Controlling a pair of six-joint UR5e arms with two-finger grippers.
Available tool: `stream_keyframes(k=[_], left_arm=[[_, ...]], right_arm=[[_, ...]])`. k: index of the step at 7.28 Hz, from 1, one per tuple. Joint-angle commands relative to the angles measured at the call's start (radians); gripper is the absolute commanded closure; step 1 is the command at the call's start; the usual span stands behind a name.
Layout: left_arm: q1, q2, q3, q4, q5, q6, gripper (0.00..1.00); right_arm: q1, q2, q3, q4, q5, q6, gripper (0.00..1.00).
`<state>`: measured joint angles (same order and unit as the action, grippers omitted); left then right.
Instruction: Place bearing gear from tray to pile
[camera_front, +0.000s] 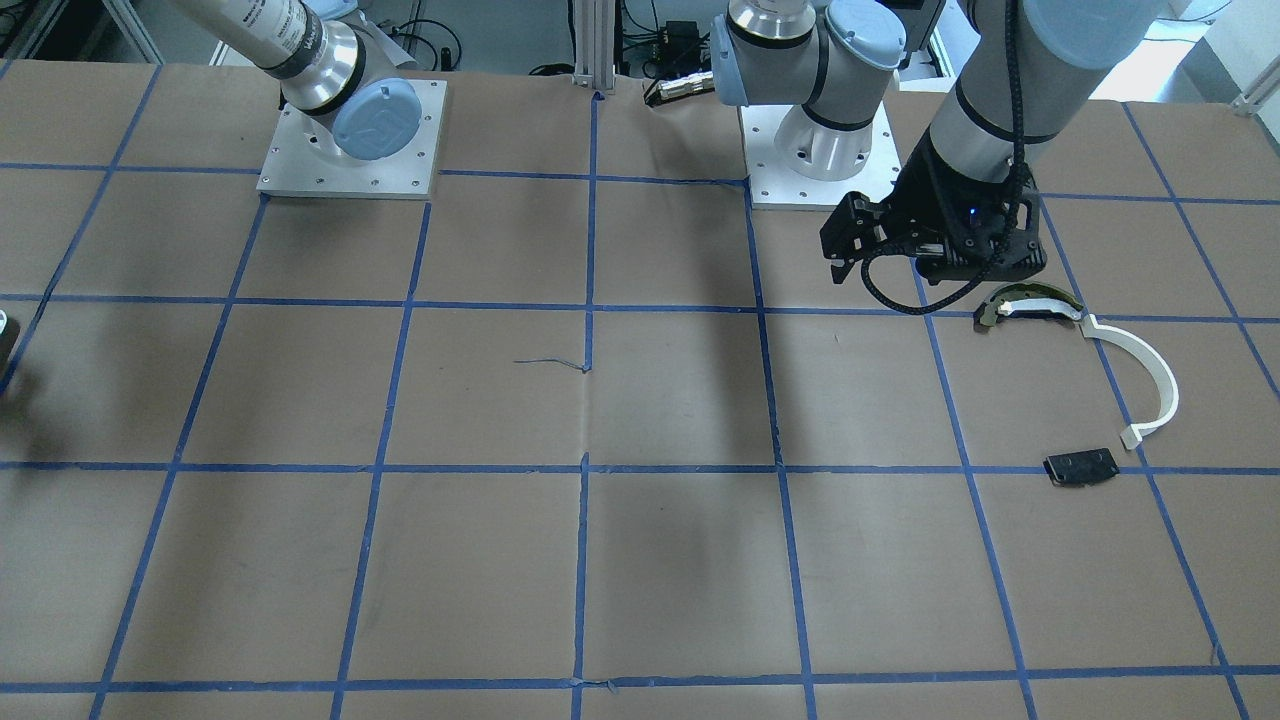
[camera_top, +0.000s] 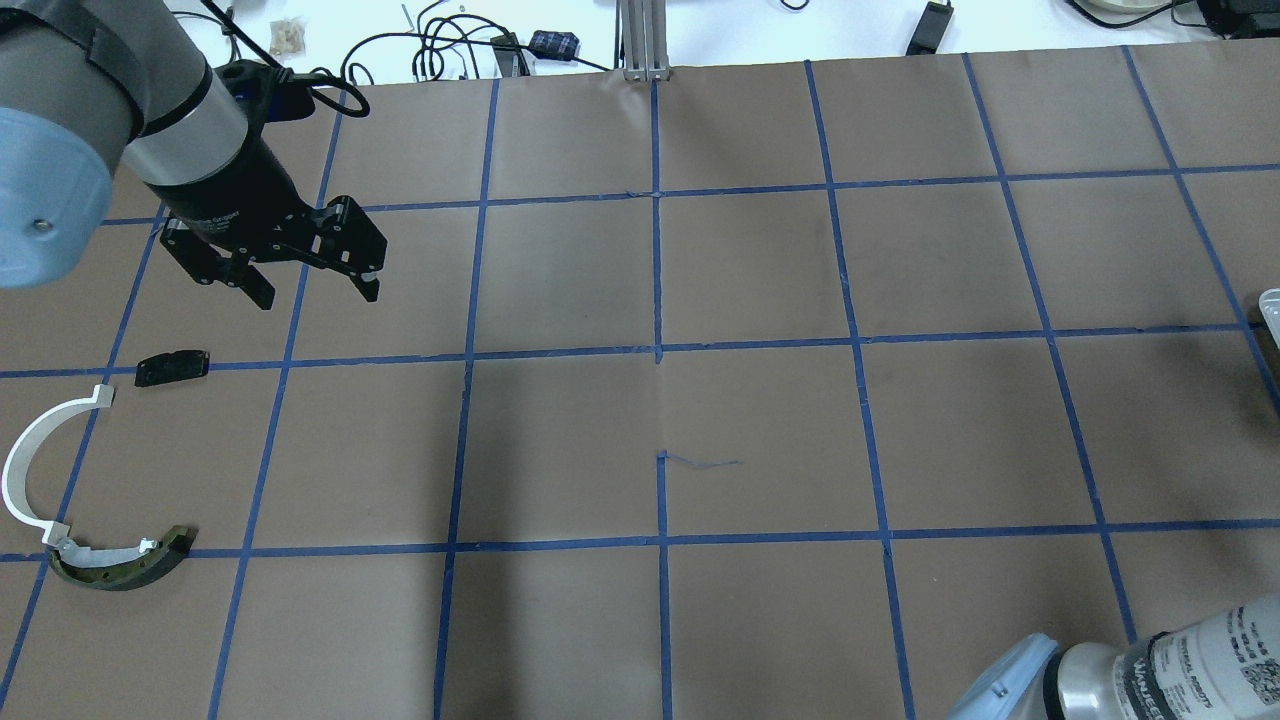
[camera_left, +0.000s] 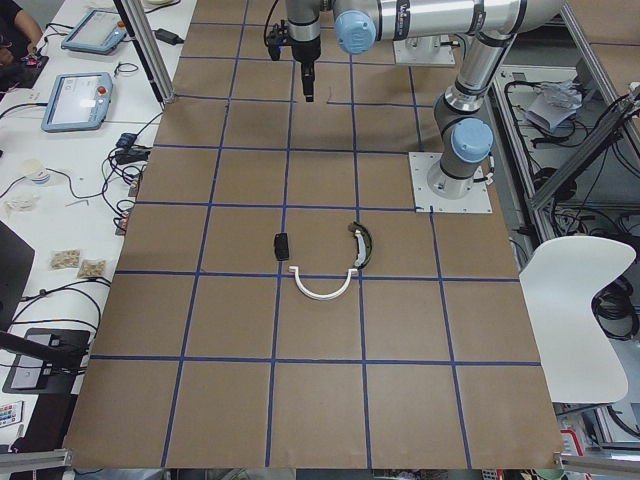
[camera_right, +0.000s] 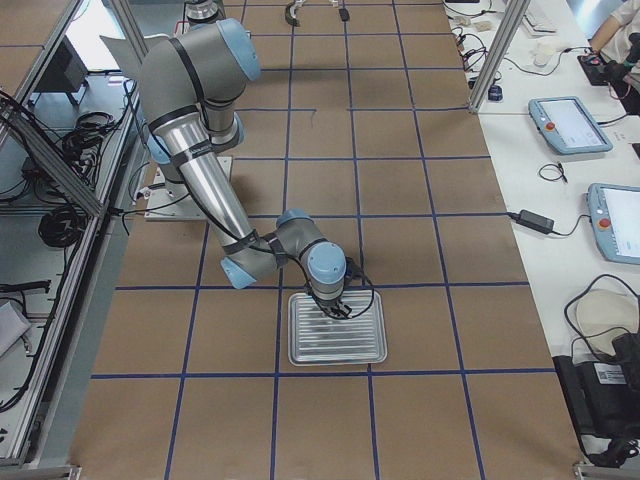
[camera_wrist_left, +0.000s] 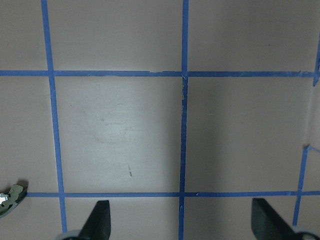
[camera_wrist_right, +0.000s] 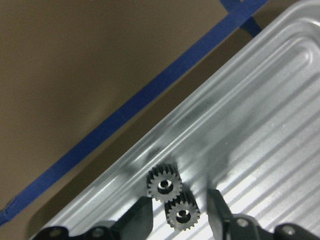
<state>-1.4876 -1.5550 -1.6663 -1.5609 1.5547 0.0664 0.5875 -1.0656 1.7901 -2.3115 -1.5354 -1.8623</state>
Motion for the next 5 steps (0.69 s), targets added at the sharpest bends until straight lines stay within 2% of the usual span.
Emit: stream_keyframes(k=[1,5], left_arm=[[0.0,0.018,0.005,-0.011,0.004,0.003,0.0],[-0.014,0.018,-0.006,-0.011,-0.007,0.001,0.0]], right_arm=[[-0.002,-0.005,0.0,0.003,-0.009,0.002,0.66],[0.006,-0.025,-0.005,0.003,-0.012,0.012,0.7]])
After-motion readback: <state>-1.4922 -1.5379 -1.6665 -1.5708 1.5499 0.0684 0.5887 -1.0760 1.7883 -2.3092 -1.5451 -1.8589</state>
